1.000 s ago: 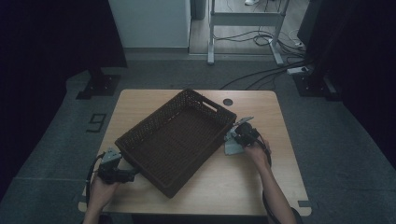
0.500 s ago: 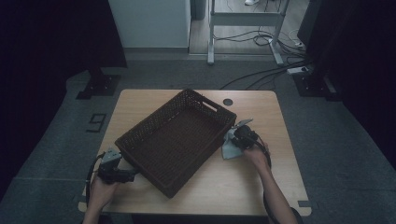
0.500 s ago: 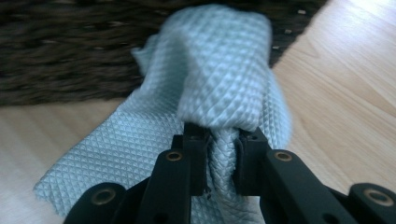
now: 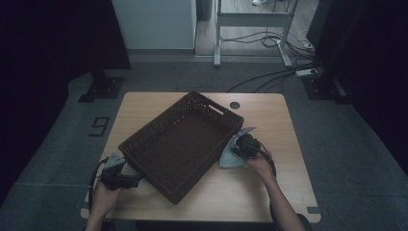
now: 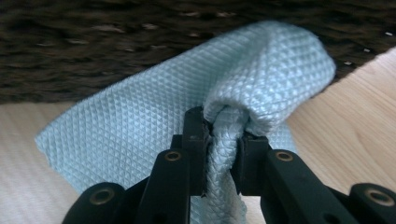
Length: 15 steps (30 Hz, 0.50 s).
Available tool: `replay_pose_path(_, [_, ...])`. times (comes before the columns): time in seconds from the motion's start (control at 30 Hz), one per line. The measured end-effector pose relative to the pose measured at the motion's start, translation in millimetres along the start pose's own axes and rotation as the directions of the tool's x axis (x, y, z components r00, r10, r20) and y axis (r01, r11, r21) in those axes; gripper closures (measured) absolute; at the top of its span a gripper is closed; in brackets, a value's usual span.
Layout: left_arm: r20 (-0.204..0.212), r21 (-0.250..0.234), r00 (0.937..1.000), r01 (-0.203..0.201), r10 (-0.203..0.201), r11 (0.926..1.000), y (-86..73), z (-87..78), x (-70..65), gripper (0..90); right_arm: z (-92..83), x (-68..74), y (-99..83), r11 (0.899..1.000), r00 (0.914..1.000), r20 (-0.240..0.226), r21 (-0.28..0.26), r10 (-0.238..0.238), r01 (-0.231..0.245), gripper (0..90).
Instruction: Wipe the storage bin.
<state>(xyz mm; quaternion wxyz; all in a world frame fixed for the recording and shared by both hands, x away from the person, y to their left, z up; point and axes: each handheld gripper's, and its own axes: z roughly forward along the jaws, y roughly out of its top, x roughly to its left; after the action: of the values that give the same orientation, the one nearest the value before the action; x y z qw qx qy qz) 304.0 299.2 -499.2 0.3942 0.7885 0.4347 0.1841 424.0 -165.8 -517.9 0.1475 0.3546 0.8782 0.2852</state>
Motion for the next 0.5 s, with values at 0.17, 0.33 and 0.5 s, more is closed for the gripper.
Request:
replay_pose_path(0.17, [0.0,0.0,1.0,0.0,0.0,1.0,0.0,-0.1,-0.1,0.0,-2.4,9.0,1.3,1.0,0.9997,-0.021,-0.01,-0.013,0.013,76.6])
replay_pose_path(0.33, [0.0,0.0,1.0,0.0,0.0,1.0,0.0,-0.1,-0.1,0.0,-3.4,17.4,0.7,1.0,0.9984,-0.049,-0.014,-0.028,0.027,76.6])
replay_pose_path(0.5, [0.0,0.0,1.0,0.0,0.0,1.0,-0.1,-0.1,-0.1,0.0,-2.8,30.9,1.9,0.999,0.996,-0.073,-0.012,-0.051,0.05,76.5])
